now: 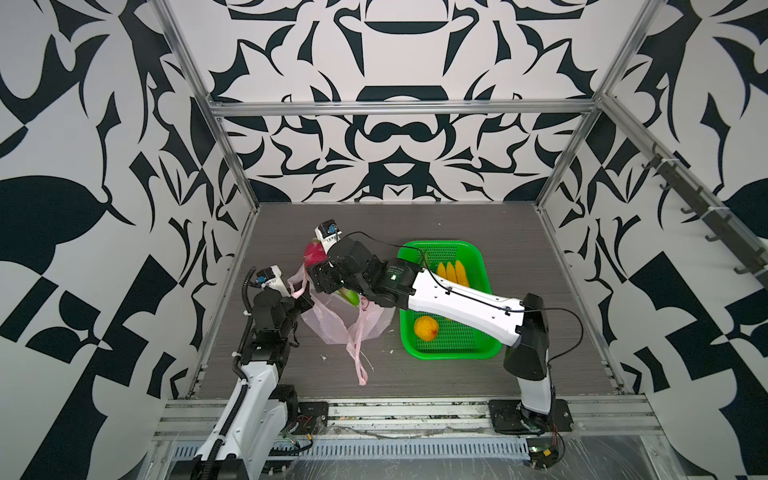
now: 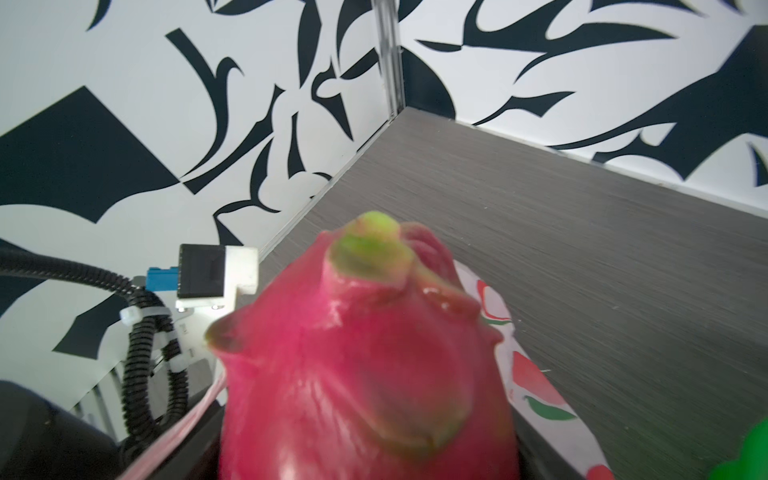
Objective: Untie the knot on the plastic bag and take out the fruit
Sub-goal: 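Lift the dragon fruit out of the bag and carry it over the basket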
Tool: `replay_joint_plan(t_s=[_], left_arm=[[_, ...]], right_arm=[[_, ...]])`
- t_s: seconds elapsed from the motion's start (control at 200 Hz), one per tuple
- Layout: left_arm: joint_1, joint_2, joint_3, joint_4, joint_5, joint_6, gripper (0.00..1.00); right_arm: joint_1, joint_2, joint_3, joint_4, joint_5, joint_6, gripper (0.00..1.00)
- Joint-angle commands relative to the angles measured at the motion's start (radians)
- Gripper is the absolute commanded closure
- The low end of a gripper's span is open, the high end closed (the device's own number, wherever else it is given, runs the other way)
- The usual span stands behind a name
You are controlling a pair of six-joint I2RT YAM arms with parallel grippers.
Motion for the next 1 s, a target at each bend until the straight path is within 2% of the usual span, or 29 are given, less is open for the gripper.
replay_joint_plan(t_s=[0.0,0.475,0.665,0.995], left_arm=[[0.002,0.008,0.001,0.039,-0.016,0.025,1.0],[0.002,0.032,-0.007,0.053,-0.006,0.03,1.0],[0.002,-0.005,-0.007,0.016,0.001,0.045,1.0],[0.002,-0.054,-0.02,-0.033,-0.01,0.065,1.0]], right_arm=[[-0.021,-0.124,-0.041,0.045,0.08,-0.02,0.9],[-0.198,-0.415,-0.428,0.033,0.184,0.065,0.9],[-0.282,-0.456,-0.525,0.006,0.199,0.087,0.9],[-0.375,-0.441,-0.629,0.012,0.193,0.123,0.9]])
